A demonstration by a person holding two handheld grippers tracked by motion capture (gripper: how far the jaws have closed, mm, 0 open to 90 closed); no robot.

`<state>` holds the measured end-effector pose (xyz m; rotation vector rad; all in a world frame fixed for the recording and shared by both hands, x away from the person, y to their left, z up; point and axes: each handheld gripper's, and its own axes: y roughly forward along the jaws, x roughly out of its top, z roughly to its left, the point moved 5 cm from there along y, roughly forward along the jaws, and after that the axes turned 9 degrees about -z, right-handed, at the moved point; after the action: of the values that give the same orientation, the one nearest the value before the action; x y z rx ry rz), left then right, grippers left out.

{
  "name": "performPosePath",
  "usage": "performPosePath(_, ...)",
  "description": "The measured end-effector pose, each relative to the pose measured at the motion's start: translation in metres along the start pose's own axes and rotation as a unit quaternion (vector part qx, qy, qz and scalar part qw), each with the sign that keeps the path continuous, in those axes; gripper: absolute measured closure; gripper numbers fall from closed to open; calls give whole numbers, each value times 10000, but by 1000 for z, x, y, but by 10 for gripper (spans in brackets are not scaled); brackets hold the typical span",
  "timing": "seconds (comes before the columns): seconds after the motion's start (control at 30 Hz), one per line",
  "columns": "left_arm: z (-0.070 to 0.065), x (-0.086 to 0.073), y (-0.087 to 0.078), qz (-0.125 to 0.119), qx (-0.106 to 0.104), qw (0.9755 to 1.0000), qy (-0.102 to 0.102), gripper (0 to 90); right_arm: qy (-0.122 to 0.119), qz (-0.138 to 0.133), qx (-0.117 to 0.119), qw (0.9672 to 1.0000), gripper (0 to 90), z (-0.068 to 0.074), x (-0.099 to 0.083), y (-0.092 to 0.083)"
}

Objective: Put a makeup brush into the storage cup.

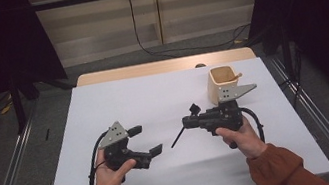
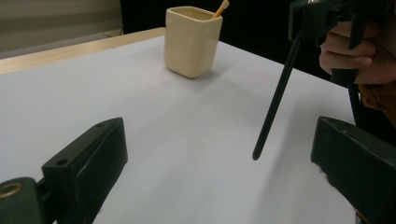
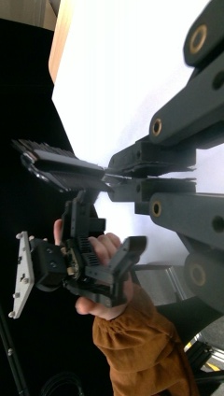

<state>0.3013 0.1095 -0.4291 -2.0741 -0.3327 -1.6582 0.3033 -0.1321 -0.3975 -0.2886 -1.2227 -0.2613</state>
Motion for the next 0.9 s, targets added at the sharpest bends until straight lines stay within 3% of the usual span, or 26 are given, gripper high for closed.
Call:
performPosePath(0.07, 0, 0, -4, -46, -7, 10000, 13, 39, 2, 13, 1, 10000, 859, -1, 0, -1)
performPosePath(0.13, 0, -2, -7, -98, -48, 9999, -116, 38, -28, 63, -51, 10000, 860, 0, -1, -3)
performPosePath(0.23, -1, -5, -10, -39, 136, 9999, 48, 39, -59, 82, -77, 9999, 859, 0, -1, -7)
performPosePath(0.5, 7, -8, -22, -144, 411, 9989, 169, 36, -38, 74, -331, 9994, 859, -9, -1, -22)
performPosePath(0.6, 8, -9, -27, -149, 493, 9985, 159, 34, 65, 37, -370, 9993, 859, -12, 0, -26)
performPosePath(0.7, 11, -9, -32, -237, 581, 9979, 146, 32, 17, 125, -485, 9987, 859, -14, -1, -30)
performPosePath(0.9, 15, -13, -42, -208, 729, 9967, 298, 28, 13, 137, -626, 9979, 859, -17, -1, -39)
